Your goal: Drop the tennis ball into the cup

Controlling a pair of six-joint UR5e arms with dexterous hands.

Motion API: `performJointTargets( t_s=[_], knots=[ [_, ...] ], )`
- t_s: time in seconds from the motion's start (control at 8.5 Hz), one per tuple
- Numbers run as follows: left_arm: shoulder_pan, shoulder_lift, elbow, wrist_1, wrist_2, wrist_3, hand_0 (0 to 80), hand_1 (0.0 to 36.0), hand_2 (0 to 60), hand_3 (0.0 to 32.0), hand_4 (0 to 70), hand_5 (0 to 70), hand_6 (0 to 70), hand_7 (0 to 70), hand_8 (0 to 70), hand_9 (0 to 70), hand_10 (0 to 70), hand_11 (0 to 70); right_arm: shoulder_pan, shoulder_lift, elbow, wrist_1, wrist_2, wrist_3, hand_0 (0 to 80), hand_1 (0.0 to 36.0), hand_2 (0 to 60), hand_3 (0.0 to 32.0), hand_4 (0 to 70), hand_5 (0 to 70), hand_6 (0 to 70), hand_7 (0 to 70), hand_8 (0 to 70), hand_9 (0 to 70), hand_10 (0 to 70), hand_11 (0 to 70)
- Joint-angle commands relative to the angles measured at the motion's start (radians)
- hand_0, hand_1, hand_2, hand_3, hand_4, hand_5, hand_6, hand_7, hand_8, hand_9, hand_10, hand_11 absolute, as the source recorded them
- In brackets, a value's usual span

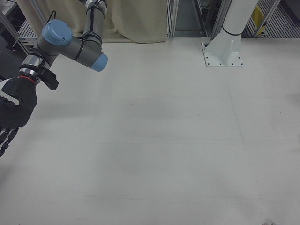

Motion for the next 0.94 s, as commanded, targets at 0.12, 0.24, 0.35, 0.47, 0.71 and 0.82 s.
performJointTargets(
  t_s=[0.12,0.24,0.35,0.47,0.71,0.82],
  knots=[
    [-0.320,-0.115,0.013,0.125,-0.013,-0.016,0.0,0.0,0.0,0.0,0.0,0.0,0.0,10.3,0.0,0.6,0.0,0.0,-0.002,0.000,0.000,0.000,0.000,0.000,0.0,0.0,0.0,0.0,0.0,0.0,0.0,0.0,0.0,0.0,0.0,0.0],
    [-0.393,-0.121,0.089,0.104,-0.013,-0.018,0.0,0.0,0.0,0.0,0.0,0.0,0.0,8.1,0.0,0.2,0.0,0.0,0.000,0.000,0.002,0.000,0.000,0.000,0.0,0.0,0.0,0.0,0.0,0.0,0.0,0.0,0.0,0.0,0.0,0.0],
    [-0.430,-0.117,0.121,0.114,-0.013,-0.019,0.0,0.0,0.0,0.0,0.0,0.0,0.0,7.6,0.0,0.1,0.0,0.0,0.000,0.000,0.002,0.001,0.000,0.000,0.0,0.0,0.0,0.0,0.0,0.0,0.0,0.0,0.0,0.0,0.0,0.0],
    [-0.453,-0.116,0.130,0.131,-0.013,-0.021,0.0,0.0,2.0,0.0,0.0,0.0,0.0,5.2,0.0,0.0,0.0,0.0,0.000,0.000,0.002,0.000,0.000,0.000,0.0,0.0,0.0,0.0,0.0,0.0,0.0,0.0,0.0,0.0,0.0,0.0],
    [-0.469,-0.113,0.122,0.180,-0.013,-0.024,80.0,36.0,1.8,0.0,0.0,7.3,0.0,2.6,0.0,0.0,0.0,0.0,0.000,0.000,0.002,0.000,0.000,0.000,0.0,0.0,0.0,0.0,0.0,0.0,0.0,0.0,0.0,0.0,0.0,0.0],
    [-0.469,-0.112,0.121,0.180,-0.013,-0.025,80.0,36.0,0.5,0.0,0.0,8.8,0.0,3.0,0.0,0.0,0.0,0.0,0.000,0.000,0.002,0.001,0.000,0.000,0.0,0.0,0.0,0.0,0.0,0.0,0.0,0.0,0.0,0.0,0.0,0.0]
  ],
)
